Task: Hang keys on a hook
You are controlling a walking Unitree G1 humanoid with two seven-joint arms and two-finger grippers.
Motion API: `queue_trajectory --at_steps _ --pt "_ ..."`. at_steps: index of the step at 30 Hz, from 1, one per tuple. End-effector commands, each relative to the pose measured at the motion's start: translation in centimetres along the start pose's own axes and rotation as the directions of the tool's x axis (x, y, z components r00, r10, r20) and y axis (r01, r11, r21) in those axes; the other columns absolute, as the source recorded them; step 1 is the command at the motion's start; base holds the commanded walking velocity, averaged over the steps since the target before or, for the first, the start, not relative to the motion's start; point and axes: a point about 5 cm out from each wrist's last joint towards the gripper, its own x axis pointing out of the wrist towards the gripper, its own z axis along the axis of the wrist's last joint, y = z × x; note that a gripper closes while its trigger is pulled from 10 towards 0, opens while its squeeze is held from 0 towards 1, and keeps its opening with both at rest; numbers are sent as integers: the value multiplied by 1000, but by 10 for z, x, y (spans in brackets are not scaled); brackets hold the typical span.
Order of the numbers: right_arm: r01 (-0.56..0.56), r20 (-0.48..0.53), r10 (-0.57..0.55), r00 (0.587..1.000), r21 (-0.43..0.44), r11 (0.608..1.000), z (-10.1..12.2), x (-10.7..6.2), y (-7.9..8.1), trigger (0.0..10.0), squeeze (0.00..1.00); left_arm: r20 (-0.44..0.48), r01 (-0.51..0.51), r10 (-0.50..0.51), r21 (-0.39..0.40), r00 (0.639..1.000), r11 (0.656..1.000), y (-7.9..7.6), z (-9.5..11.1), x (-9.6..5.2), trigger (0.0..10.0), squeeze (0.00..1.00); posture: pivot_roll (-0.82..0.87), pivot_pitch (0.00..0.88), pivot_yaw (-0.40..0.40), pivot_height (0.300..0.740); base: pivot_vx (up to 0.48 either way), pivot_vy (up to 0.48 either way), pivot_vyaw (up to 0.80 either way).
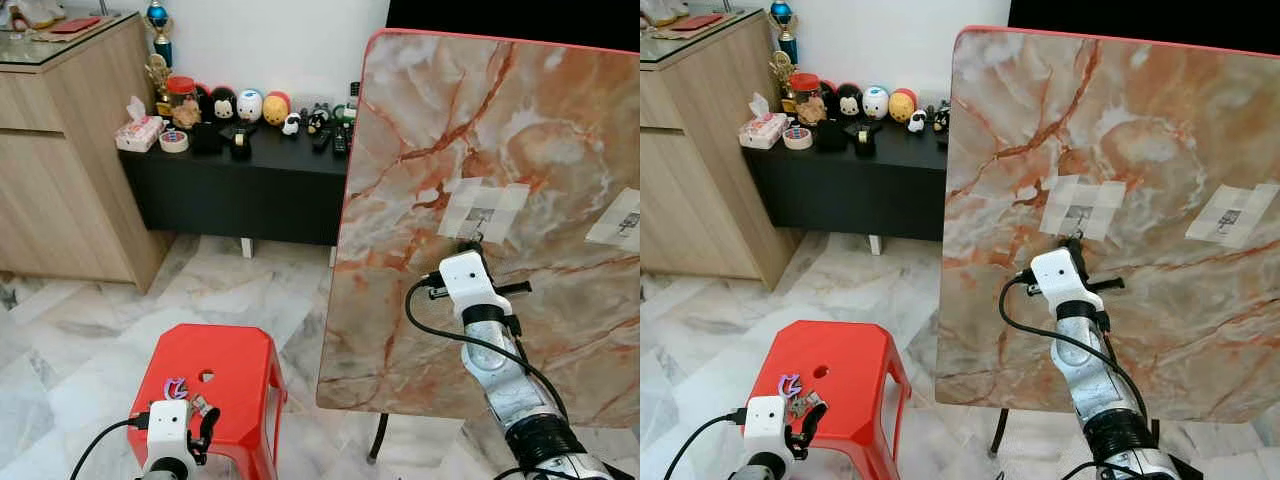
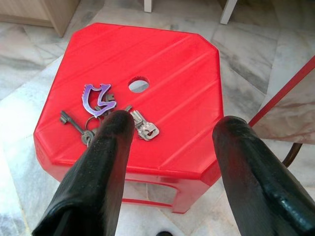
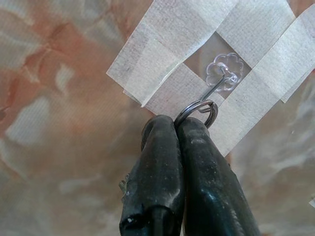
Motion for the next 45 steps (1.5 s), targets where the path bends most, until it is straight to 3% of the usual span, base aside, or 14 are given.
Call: queue_trajectory --at_steps 1,45 --pt "21 10 -20 1000 -18 1000 3 5 -7 10000 0 -11 6 -6 -3 1000 1000 -3 -3 -1 10000 0 24 5 -99 740 0 0 0" --pt "17 1 -17 1000 -11 1000 7 11 -6 10000 0 -9 16 -16 -1 1000 1000 -5 -2 0 10000 0 31 0 -99 740 0 0 0"
